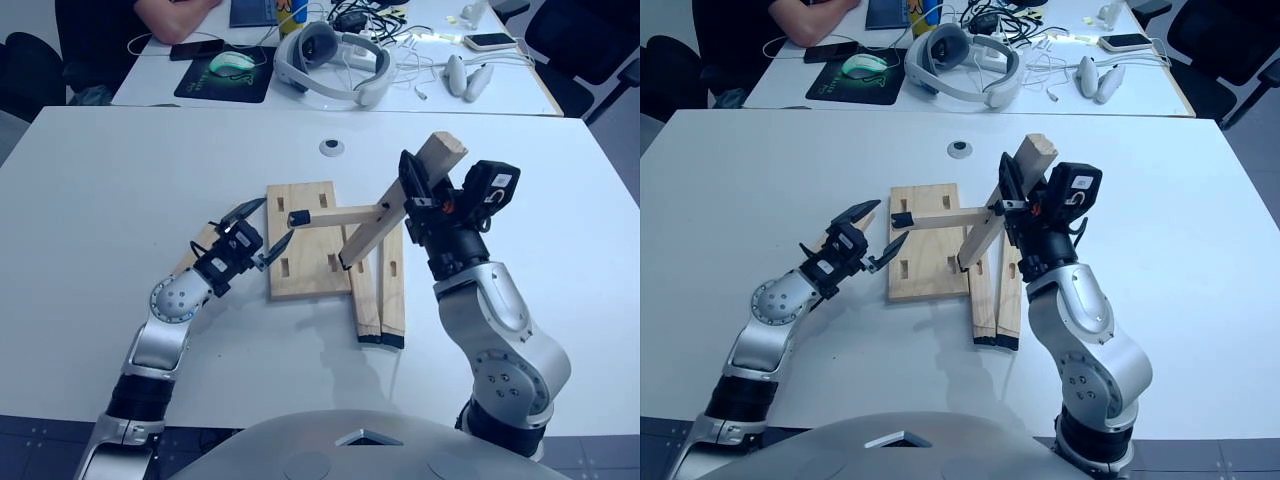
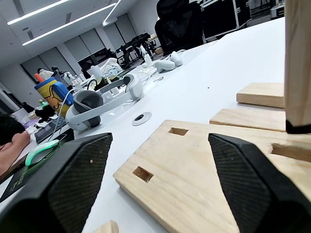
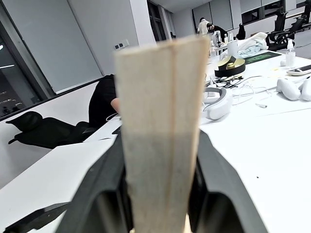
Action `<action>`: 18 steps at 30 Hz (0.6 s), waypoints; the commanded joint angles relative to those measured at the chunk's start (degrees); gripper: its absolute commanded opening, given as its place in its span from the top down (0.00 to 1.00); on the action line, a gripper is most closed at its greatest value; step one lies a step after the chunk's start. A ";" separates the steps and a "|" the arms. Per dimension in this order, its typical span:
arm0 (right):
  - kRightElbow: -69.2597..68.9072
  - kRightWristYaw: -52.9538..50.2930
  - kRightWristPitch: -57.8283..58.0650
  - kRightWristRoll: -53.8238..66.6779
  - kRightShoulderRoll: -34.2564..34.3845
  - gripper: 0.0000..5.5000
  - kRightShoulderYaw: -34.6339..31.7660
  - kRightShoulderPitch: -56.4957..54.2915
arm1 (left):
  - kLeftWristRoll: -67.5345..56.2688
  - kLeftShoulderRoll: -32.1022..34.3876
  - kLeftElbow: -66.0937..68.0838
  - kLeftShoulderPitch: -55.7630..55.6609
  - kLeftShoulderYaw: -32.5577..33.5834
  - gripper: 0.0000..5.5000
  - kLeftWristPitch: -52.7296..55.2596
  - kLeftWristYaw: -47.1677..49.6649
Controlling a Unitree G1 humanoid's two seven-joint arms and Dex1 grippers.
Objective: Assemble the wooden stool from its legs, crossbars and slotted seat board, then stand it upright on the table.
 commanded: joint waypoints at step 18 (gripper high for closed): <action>-0.49 -1.74 -7.10 -10.65 7.82 0.81 8.28 6.43 | -1.70 1.27 4.74 -4.06 -1.32 0.33 -0.09 -5.59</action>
